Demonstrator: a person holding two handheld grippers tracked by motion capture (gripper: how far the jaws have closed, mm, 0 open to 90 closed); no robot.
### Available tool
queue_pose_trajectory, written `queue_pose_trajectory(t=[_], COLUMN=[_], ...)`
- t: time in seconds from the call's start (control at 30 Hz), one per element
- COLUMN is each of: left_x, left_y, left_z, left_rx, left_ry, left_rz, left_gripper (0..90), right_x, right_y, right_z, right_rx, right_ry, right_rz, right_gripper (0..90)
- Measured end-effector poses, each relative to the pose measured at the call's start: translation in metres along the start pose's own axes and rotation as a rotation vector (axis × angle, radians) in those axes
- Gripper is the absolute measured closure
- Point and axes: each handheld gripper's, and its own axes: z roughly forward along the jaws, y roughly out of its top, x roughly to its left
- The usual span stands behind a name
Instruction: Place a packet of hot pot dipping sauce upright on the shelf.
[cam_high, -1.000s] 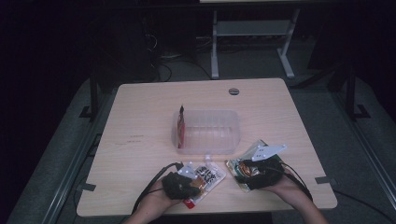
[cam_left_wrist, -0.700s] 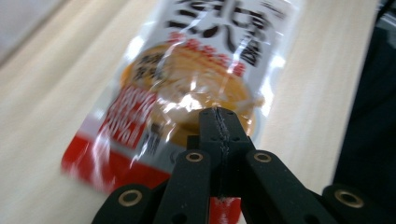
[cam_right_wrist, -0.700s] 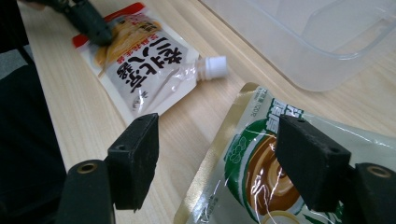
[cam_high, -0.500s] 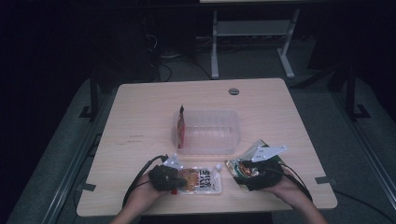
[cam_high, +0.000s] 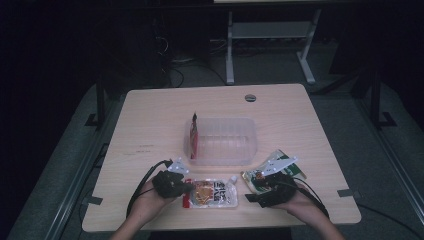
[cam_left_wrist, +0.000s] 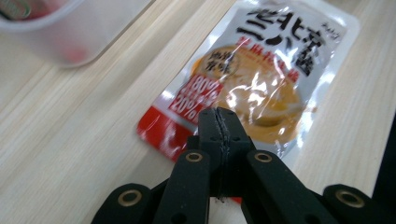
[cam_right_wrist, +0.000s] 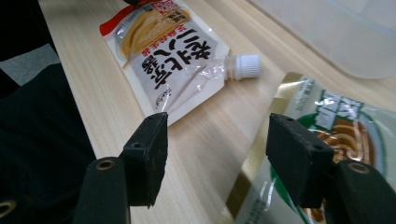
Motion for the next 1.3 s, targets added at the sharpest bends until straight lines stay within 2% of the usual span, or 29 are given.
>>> queue_pose_trajectory(t=[0.07,0.1,0.13,0.2,0.27,0.47,0.57,0.8,0.83,0.87,0.9,0.97,1.07,1.1,1.13,1.3], left_x=[0.002,0.002,0.003,0.004,0.003,0.001,-0.001,-0.001,-0.002,-0.001,-0.002,0.0,0.001,0.002,0.001,0.002], left_y=[-0.002,-0.003,-0.003,-0.003,-0.003,-0.004,-0.004,-0.006,-0.006,-0.006,-0.006,-0.006,-0.006,-0.006,-0.006,-0.006], left_z=[0.002,0.004,0.004,0.005,0.006,0.01,0.01,0.01,0.011,0.01,0.011,0.01,0.01,0.009,0.01,0.01], left_rx=[0.004,0.004,0.017,0.02,0.028,0.058,0.051,0.055,0.041,0.056,0.04,0.053,0.039,0.054,0.039,0.048], left_ry=[0.004,0.002,0.004,0.002,0.003,0.021,0.034,-0.005,-0.008,-0.008,-0.009,-0.02,-0.029,-0.03,-0.029,-0.033], left_rz=[-0.01,-0.028,-0.012,-0.018,-0.026,-0.004,-0.003,-0.026,-0.044,-0.022,-0.042,-0.034,-0.055,-0.036,-0.056,-0.052], left_gripper=[89.3,89.4,89.3,89.4,89.5,89.8,89.8,89.9,89.9,89.9,89.8,89.9,89.8,89.9,89.8,89.9], right_x=[0.001,0.001,0.001,0.001,0.003,0.004,0.002,0.001,0.001,0.001,0.002,0.001,-0.001,-0.003,-0.003,-0.005], right_y=[0.0,0.0,0.0,0.001,0.001,0.001,0.001,0.005,0.007,0.007,0.008,0.01,0.013,0.014,0.015,0.016], right_z=[0.003,0.005,0.007,0.01,0.015,0.02,0.024,0.036,0.037,0.039,0.041,0.043,0.046,0.047,0.049,0.053], right_rx=[0.005,0.011,0.011,0.019,0.031,0.048,0.052,0.062,0.065,0.069,0.069,0.069,0.061,0.062,0.062,0.07], right_ry=[0.003,0.008,0.011,0.025,0.037,0.054,0.07,0.11,0.11,0.109,0.112,0.11,0.123,0.122,0.132,0.139], right_rz=[0.002,0.01,0.009,0.026,0.019,0.028,0.04,0.062,0.064,0.053,0.056,0.052,0.071,0.071,0.081,0.097], right_gripper=[39.3,39.4,39.9,40.3,40.8,41.4,42.1,43.4,43.4,43.4,43.5,43.7,44.9,45.2,45.6,48.6])
